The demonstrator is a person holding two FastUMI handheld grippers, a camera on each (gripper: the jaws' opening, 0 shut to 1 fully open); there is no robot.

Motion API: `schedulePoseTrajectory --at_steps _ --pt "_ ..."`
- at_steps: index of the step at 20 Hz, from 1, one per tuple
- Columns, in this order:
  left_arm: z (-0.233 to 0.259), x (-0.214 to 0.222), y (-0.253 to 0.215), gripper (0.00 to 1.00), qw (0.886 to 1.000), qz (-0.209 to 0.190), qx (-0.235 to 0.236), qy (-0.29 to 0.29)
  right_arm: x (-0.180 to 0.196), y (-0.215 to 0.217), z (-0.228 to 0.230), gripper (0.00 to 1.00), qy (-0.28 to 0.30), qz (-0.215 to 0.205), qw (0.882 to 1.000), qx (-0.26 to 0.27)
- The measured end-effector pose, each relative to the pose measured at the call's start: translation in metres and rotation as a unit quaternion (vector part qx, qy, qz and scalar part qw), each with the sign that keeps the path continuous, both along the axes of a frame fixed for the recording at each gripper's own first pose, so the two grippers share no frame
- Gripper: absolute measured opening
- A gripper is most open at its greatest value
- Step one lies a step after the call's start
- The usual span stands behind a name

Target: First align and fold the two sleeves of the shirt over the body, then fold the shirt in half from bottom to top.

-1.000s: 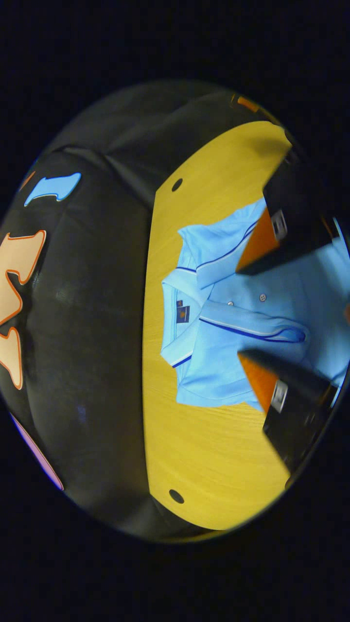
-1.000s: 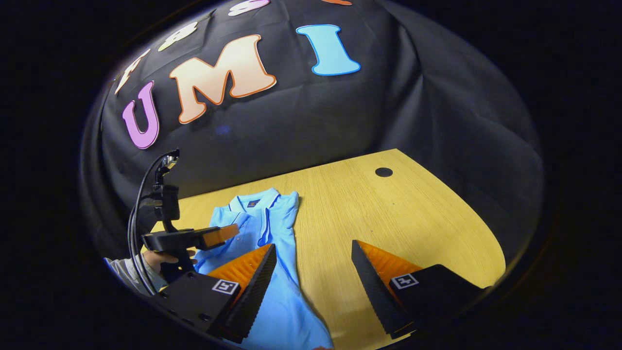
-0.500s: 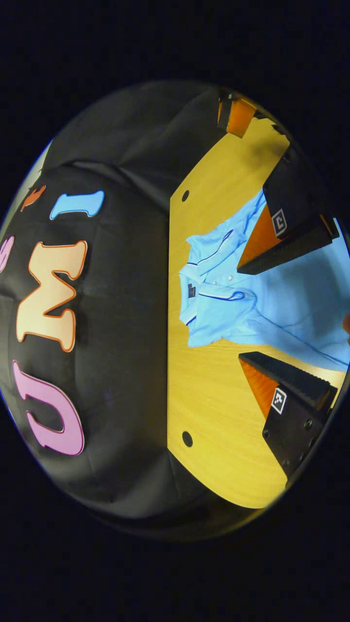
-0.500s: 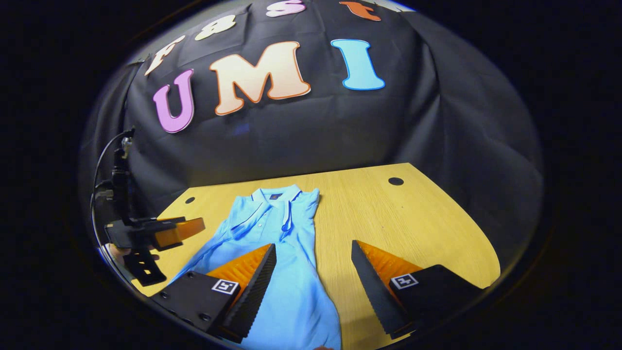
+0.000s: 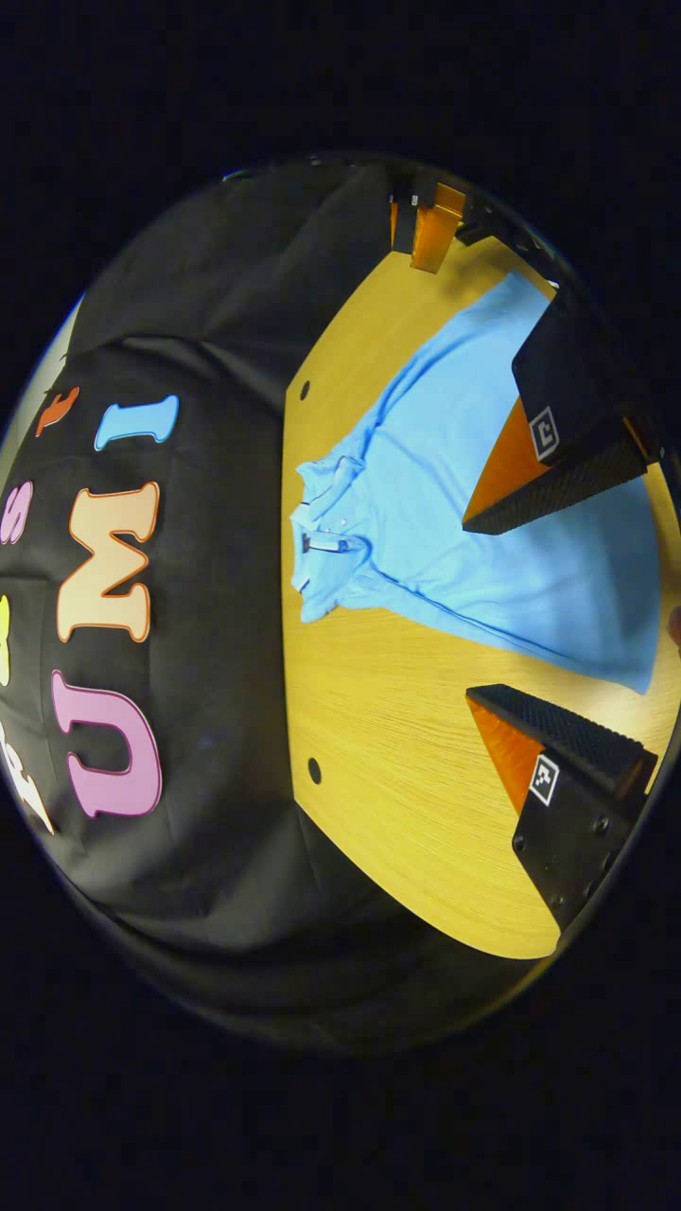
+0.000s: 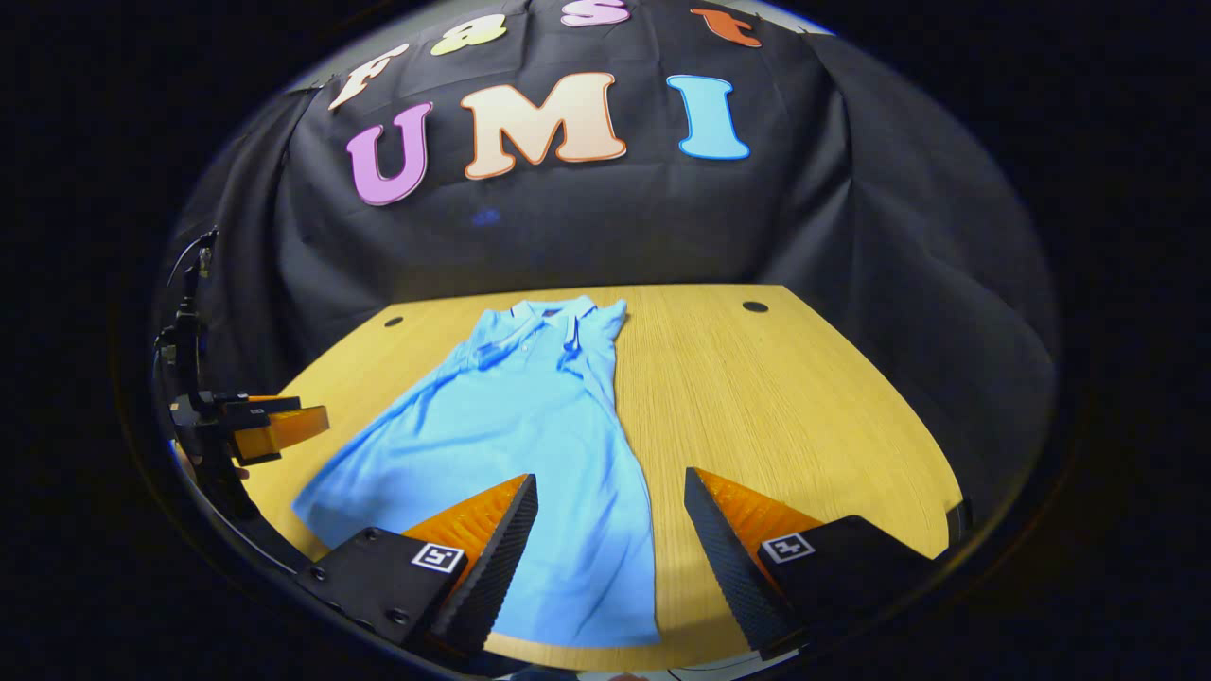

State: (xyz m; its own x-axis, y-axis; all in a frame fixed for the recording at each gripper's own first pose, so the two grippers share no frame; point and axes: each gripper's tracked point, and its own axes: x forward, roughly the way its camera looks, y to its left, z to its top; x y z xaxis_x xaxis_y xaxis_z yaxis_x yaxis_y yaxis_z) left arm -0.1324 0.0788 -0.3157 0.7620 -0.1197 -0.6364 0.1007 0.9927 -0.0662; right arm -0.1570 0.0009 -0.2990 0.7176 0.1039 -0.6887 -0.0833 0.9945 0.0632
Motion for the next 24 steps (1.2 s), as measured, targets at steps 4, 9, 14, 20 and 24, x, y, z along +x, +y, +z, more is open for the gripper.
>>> schedulePoseTrajectory --at_steps 4,9,14,20,24 --pt "-0.028 -0.046 0.018 0.96 0.999 0.008 0.019 0.035 -0.044 -0.009 -0.030 0.98 0.045 0.008 0.999 -0.022" --pt "-0.060 -0.076 0.027 0.96 0.997 0.015 0.032 0.072 -0.069 -0.010 -0.058 0.93 0.089 0.007 0.995 -0.032" --pt "-0.068 -0.082 0.023 0.95 0.997 0.013 0.023 0.079 -0.075 -0.011 -0.074 0.99 0.127 -0.008 0.991 -0.027" --pt "-0.070 -0.076 -0.001 0.57 0.998 -0.006 -0.008 0.069 -0.077 0.014 -0.076 0.51 0.154 0.033 0.988 -0.004" --pt "-0.069 -0.072 -0.006 0.00 0.995 0.011 -0.010 0.094 -0.071 0.022 -0.074 0.03 0.153 0.028 0.988 0.019"
